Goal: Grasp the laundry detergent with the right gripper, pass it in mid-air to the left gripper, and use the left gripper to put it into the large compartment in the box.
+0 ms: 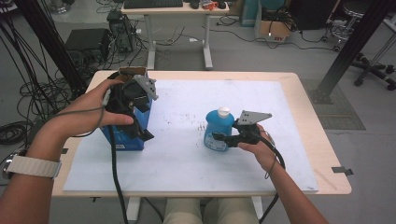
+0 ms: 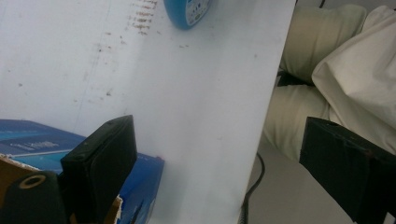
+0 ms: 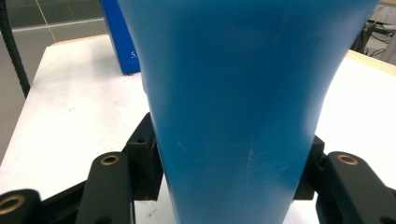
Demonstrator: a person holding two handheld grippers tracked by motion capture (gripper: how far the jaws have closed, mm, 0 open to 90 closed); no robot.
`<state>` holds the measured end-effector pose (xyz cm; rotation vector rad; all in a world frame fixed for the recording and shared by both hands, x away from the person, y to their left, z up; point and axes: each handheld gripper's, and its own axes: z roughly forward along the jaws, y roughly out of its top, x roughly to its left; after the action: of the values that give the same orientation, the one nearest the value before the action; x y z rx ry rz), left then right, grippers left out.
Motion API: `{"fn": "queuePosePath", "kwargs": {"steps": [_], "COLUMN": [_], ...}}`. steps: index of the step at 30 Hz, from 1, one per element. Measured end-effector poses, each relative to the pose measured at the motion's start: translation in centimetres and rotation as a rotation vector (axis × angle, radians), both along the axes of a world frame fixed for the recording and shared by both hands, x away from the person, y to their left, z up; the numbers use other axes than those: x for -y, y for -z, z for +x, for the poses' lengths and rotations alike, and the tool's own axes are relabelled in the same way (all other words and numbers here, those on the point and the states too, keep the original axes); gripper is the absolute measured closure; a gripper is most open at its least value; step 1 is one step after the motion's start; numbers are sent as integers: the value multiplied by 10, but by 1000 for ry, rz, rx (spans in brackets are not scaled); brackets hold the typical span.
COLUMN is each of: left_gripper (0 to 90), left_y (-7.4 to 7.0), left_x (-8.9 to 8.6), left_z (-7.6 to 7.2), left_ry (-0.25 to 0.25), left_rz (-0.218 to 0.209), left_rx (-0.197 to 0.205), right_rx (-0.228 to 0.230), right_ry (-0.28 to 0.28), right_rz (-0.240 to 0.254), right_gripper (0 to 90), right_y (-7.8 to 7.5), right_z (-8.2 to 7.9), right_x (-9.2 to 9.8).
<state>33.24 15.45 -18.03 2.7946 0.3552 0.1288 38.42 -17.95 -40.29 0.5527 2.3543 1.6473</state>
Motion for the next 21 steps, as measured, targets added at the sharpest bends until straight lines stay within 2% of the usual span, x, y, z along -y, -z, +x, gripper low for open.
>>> {"fn": "queuePosePath", "kwargs": {"steps": [5, 10, 12, 14, 21], "left_gripper": [114, 113, 113, 114, 114], "left_y": [0, -3, -6, -8, -12], "left_x": [0, 1, 0, 0, 2], "left_z": [0, -1, 1, 0, -2], "left_ry": [-3, -6, 20, 21, 22], "left_rz": [-4, -19, 8, 9, 7], "left_rx": [7, 38, 51, 58, 72], "right_rx": [-10, 1, -4, -4, -11], "right_ry": [6, -4, -7, -9, -37], "right_rz": [-3, -17, -22, -20, 1], "right_gripper": [429, 430, 431, 431, 432], "right_y": [-1, -3, -4, -5, -21], "right_z": [0, 1, 2, 3, 1], "right_x": [1, 0, 0, 0, 2]}}
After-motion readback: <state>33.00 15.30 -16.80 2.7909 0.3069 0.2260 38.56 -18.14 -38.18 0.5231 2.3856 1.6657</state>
